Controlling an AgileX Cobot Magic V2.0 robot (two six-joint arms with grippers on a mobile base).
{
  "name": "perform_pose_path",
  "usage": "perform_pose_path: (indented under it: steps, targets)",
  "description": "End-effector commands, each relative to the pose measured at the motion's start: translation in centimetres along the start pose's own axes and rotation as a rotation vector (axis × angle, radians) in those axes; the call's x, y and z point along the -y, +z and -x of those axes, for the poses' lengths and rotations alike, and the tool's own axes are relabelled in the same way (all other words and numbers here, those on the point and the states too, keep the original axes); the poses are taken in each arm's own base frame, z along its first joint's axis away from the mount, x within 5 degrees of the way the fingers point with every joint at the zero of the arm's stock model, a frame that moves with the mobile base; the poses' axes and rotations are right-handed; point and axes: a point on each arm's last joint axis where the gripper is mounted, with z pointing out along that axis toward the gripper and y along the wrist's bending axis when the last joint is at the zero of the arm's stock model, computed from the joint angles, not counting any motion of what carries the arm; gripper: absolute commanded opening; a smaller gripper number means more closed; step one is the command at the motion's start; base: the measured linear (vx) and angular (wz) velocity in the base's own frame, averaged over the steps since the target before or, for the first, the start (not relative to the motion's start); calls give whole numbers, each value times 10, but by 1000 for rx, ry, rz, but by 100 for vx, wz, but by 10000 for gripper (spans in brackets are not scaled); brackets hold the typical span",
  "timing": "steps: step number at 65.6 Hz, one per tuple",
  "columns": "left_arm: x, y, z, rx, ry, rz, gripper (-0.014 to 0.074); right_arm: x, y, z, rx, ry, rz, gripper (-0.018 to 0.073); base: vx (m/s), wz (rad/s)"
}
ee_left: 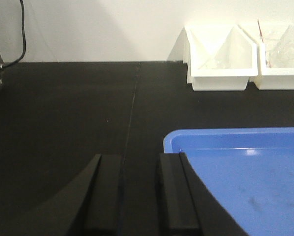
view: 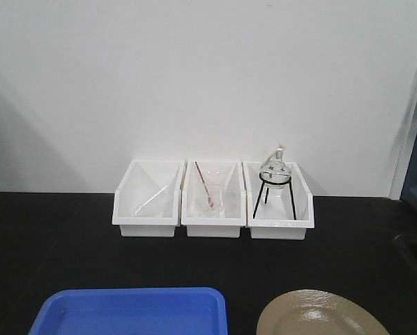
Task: Place disk in tray to left cabinet
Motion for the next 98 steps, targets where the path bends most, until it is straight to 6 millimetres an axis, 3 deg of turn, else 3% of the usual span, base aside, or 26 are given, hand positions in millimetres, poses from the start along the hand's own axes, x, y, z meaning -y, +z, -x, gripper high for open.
perform_pose_path:
  steps: [1, 15, 42, 61, 78, 98]
  targets:
    - [-1, -1, 16, 83, 4, 1, 330, -16, -4, 14, 91, 13, 83, 344, 0, 0]
    - [0, -1, 13, 55, 4, -1, 330, -35, -6, 20, 78, -49, 119, 344, 0, 0]
    - [0, -1, 14, 58, 4, -1, 330, -27, 14, 16, 46, -50, 42, 344, 0, 0]
    - [0, -1, 14, 58, 4, -1, 330, -27, 16, 16, 45, -51, 38, 344, 0, 0]
    - [0, -1, 14, 58, 4, -1, 330, -42, 18, 1, 68, -131, 122, 344, 0, 0]
    - [0, -1, 14, 58, 4, -1, 330, -35, 35, -4, 48, -69, 65, 344, 0, 0]
